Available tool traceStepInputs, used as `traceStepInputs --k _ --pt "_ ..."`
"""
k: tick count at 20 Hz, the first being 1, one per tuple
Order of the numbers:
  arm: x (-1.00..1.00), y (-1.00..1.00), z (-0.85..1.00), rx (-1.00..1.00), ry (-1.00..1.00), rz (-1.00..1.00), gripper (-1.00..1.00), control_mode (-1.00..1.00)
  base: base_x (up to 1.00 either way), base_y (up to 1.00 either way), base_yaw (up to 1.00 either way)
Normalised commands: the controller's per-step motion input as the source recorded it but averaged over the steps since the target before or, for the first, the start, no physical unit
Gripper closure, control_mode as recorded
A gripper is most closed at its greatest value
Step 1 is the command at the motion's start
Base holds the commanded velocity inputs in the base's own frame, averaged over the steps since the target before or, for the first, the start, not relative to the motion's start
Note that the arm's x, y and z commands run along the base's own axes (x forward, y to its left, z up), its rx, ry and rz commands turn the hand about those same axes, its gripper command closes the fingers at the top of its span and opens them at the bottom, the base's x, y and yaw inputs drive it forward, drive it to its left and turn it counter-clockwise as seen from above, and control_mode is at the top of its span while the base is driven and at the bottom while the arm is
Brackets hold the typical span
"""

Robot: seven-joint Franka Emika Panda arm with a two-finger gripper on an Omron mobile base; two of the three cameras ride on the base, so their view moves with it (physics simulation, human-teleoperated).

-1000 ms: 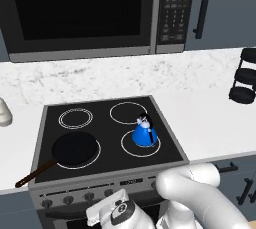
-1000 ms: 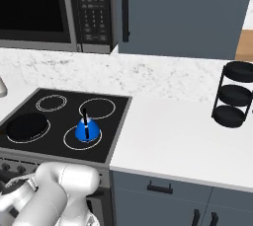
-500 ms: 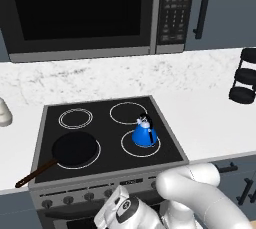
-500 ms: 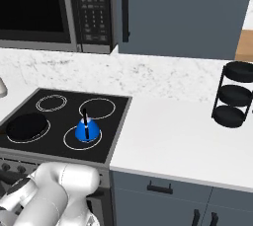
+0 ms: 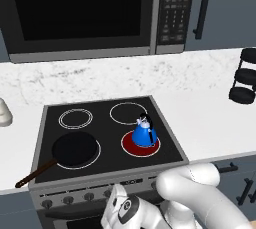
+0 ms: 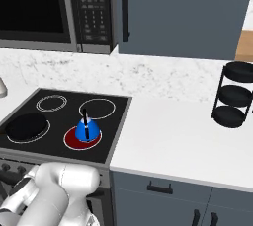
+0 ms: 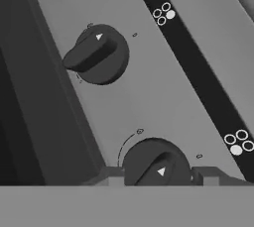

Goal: Pick the kettle from the counter and place it on a stove burner. Then turn the burner on.

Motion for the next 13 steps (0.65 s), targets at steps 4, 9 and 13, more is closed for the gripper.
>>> traceStepInputs --k 4,9,13 --pt "0.00 0.55 0.00 -0.46 -0.09 0.22 1.00 -1.00 0.00 0.00 0.00" --pt "0.00 0.57 0.00 -0.44 -0.07 0.23 1.00 -1.00 0.00 0.00 0.00" --pt "0.00 0.48 0.00 -0.35 -0.04 0.20 1.00 -1.00 0.00 0.00 0.00"
